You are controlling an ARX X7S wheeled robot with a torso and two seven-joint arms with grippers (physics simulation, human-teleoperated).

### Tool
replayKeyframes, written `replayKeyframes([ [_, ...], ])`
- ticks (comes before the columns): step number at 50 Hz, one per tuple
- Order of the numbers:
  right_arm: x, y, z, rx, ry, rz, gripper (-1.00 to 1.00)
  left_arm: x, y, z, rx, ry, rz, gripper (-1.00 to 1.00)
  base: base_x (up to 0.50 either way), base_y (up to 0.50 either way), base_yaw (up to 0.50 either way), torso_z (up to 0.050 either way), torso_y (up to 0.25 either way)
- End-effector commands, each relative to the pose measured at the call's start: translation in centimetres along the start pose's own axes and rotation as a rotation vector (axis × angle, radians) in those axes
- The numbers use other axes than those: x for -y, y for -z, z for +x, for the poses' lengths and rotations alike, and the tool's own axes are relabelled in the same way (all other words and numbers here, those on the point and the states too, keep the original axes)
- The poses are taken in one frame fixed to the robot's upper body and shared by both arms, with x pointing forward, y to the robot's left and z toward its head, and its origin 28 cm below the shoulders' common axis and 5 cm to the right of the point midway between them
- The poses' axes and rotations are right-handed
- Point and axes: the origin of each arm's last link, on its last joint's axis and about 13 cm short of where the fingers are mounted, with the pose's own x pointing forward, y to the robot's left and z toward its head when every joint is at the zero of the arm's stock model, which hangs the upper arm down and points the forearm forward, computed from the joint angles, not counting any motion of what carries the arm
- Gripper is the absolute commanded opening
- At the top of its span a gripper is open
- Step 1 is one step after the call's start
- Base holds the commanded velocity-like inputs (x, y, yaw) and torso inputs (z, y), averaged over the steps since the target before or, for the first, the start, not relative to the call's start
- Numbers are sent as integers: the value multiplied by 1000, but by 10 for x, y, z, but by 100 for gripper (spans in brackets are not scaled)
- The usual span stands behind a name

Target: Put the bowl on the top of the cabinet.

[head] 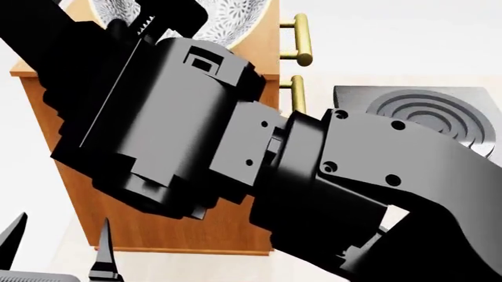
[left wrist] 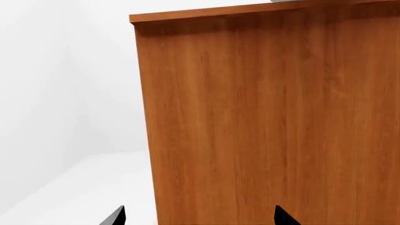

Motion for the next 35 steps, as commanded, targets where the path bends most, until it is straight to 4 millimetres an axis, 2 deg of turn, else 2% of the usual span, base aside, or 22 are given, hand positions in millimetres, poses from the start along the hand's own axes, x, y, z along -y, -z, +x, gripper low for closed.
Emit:
replayKeyframes([
  [1,11,-3,-2,22,43,14,100,1,0,0,-1,2,0,100,0,0,0,0,0],
  [14,23,-2,-7,29,69,21,100,1,0,0,1,5,0,100,0,0,0,0,0],
  [28,43,-15,-50,139,70,39,100,3,-1,0,2,11,2,100,0,0,0,0,0],
  [35,55,-28,-82,232,84,39,100,4,-2,0,5,16,-1,100,0,0,0,0,0],
])
